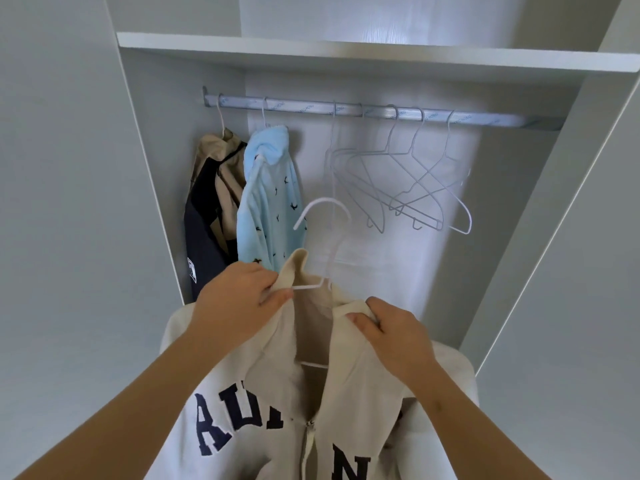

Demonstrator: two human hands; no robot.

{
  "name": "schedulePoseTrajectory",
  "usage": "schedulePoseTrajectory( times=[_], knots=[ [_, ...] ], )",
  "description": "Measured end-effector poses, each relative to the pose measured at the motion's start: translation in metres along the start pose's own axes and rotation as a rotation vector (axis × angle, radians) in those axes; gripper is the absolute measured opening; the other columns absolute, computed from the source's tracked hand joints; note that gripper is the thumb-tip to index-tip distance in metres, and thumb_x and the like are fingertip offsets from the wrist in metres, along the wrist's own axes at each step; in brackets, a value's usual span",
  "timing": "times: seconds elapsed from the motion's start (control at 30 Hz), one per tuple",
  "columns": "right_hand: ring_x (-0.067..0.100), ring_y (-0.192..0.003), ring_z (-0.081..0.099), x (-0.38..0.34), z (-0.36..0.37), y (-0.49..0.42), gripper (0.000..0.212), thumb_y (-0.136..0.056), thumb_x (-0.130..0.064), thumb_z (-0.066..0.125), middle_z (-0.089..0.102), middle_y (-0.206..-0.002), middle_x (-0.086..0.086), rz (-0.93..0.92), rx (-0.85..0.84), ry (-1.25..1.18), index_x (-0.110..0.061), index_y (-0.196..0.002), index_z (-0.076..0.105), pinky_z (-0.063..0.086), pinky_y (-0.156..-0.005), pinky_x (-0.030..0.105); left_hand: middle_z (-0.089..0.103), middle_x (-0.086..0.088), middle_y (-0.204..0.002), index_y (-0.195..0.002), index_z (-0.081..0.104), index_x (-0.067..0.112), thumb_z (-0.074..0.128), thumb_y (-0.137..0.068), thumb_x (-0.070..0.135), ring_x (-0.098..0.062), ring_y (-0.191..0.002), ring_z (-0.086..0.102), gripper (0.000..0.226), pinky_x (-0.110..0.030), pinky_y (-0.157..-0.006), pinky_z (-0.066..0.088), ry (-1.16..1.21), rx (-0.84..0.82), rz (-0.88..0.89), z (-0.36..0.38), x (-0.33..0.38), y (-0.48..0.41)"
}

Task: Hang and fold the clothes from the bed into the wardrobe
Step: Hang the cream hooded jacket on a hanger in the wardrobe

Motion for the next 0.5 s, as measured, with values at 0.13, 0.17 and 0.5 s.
schedulePoseTrajectory(
  times=[0.13,0.17,0.5],
  knots=[
    [0.004,-0.052,0.040,0.012,0.006,0.002,0.040,-0.094,-0.047,0.042,0.041,-0.057,-0.008,0.088,0.003,-0.027,-0.027,-0.063,0.028,0.029,-0.048,0.020,0.058,-0.007,-0.059,-0.063,0.065,0.005,0.058,-0.087,0.019,-0.027,-0.056,0.055,0.029,-0.030,-0.047,0.041,-0.121,0.276,0.031,-0.007,-0.001,0.008],
    [0.004,-0.053,0.040,0.016,0.007,0.002,0.040,-0.094,-0.046,0.042,0.042,-0.057,-0.008,0.119,0.010,-0.027,-0.026,-0.063,0.029,0.029,-0.048,0.021,0.053,-0.008,-0.051,-0.056,0.061,0.003,0.065,-0.081,0.013,-0.026,-0.045,0.049,0.027,-0.027,-0.041,0.035,-0.116,0.351,0.037,-0.009,0.000,0.009],
    [0.005,-0.049,0.040,0.021,-0.008,0.004,0.042,-0.087,-0.052,0.048,0.040,-0.049,-0.008,0.102,0.065,-0.085,-0.027,-0.058,0.033,0.025,-0.049,0.021,0.067,0.014,-0.100,-0.106,0.068,0.027,0.052,-0.091,0.035,0.003,-0.085,0.054,0.023,-0.009,-0.079,0.041,0.188,-0.135,0.321,0.035,0.010,0.024]
  ],
)
Point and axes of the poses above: each hand's wrist, its own y-axis away from the middle knuckle, its own z-axis out of the palm, x = y × z, the point moved 2 cm from there along -y, towards the middle knuckle
